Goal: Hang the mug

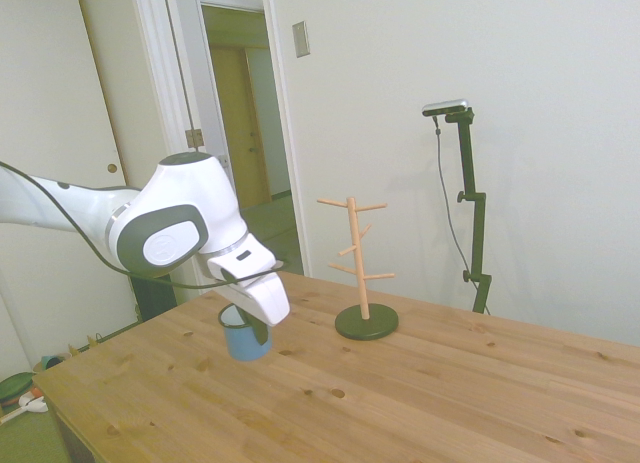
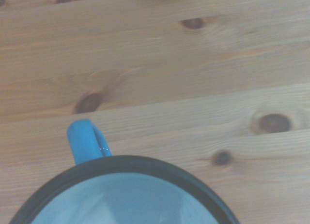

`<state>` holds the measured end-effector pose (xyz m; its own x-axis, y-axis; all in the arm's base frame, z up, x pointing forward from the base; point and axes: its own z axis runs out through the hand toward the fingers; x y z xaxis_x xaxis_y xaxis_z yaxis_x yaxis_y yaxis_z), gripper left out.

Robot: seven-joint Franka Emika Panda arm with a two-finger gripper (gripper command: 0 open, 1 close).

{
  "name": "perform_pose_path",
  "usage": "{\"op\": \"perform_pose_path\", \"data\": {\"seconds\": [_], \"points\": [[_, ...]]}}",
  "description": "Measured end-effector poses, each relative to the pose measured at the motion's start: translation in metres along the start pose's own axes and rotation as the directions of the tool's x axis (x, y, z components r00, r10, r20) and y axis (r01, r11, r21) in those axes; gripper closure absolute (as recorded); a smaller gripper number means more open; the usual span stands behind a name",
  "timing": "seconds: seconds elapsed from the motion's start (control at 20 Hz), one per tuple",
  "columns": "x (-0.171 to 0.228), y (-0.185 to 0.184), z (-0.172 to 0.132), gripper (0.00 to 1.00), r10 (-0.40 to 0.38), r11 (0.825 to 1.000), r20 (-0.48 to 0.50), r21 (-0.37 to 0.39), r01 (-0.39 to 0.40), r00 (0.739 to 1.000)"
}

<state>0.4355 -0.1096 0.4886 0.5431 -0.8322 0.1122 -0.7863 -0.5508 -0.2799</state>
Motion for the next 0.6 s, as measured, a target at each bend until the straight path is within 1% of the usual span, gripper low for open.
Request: {"op": "perform_pose_path", "data": {"seconds": [0.15, 0.35, 0.45, 0.5, 0.6], "points": [[0.040, 0.021, -0.021, 1.00, 0.040, 0.999, 0.006, 0.022, -0.040, 0.999], [0.084, 0.044, -0.037, 1.00, 0.087, 0.995, 0.022, 0.045, -0.088, 0.996], [0.095, 0.051, -0.034, 1.00, 0.100, 0.994, 0.031, 0.046, -0.101, 0.995], [0.097, 0.046, -0.021, 1.00, 0.097, 0.995, 0.052, 0.033, -0.099, 0.994], [0.099, 0.048, -0.021, 1.00, 0.101, 0.994, 0.053, 0.032, -0.103, 0.993]]}}
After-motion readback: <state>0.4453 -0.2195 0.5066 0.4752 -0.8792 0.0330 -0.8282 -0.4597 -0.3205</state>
